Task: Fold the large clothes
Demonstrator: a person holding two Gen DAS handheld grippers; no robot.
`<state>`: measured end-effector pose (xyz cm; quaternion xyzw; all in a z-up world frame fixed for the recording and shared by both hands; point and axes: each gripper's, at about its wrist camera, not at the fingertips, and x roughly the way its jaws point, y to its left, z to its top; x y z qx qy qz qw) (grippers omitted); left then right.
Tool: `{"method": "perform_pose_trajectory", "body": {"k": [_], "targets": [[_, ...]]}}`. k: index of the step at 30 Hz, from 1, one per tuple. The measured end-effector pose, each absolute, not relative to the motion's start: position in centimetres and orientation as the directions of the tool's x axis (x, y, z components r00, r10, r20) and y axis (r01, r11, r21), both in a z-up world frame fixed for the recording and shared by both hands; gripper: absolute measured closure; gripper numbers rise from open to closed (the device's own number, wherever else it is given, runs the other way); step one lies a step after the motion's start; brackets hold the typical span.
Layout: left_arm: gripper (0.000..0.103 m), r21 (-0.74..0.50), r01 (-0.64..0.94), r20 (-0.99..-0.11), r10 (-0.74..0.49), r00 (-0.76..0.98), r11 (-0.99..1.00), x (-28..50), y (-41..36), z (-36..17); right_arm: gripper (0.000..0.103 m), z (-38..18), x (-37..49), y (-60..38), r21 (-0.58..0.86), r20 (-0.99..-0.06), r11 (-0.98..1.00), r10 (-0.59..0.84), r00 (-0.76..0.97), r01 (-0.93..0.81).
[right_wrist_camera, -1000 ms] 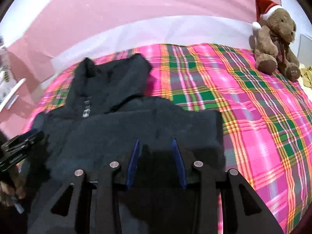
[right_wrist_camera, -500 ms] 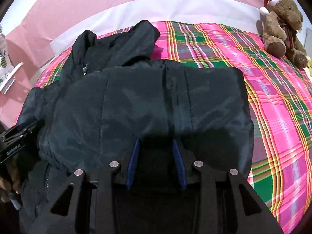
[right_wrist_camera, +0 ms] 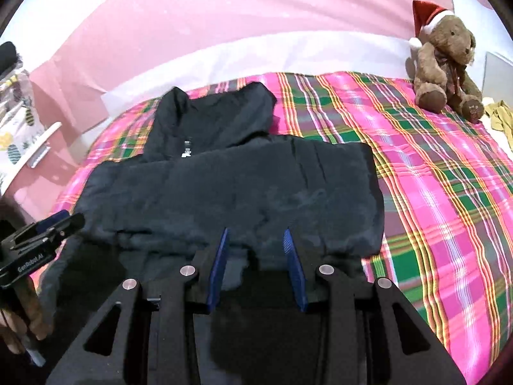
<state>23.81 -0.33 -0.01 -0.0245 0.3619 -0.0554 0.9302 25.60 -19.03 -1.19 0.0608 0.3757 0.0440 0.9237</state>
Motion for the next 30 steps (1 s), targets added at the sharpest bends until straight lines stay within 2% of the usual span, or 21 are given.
{"method": "perform_pose_trajectory", "body": {"k": [7,11,16,23,30], "targets": [[0.043,-0.13,0.093,-0.646,-0.155,0.747,0.987,18.6,0.0,1.3,0.066,0.6,20.3,-16.5,0.167,-0.651,0.983,0.164,0.741,-0.071],[0.043,-0.149,0.094,-0.646,-0.169,0.744,0.984,16.1,0.6,1.5,0.056,1.2,18.0,-15.5,0.184,-0.637,0.978,0.192,0.746,-0.095],[0.043,-0.156,0.097,-0.647,-0.176,0.742,0.983,14.6,1.2,2.1,0.056,1.8,16.6,-14.5,0.192,-0.633,0.973,0.22,0.742,-0.125],[0.04,-0.129,0.11,-0.646,-0.168,0.745,0.985,15.7,1.7,3.6,0.055,3.2,17.6,-13.3,0.185,-0.627,0.968,0.247,0.739,-0.167],[0.037,-0.092,0.144,-0.648,-0.169,0.743,0.985,20.3,1.6,5.3,0.055,5.0,21.7,-12.3,0.154,-0.636,0.967,0.253,0.729,-0.202]]}}
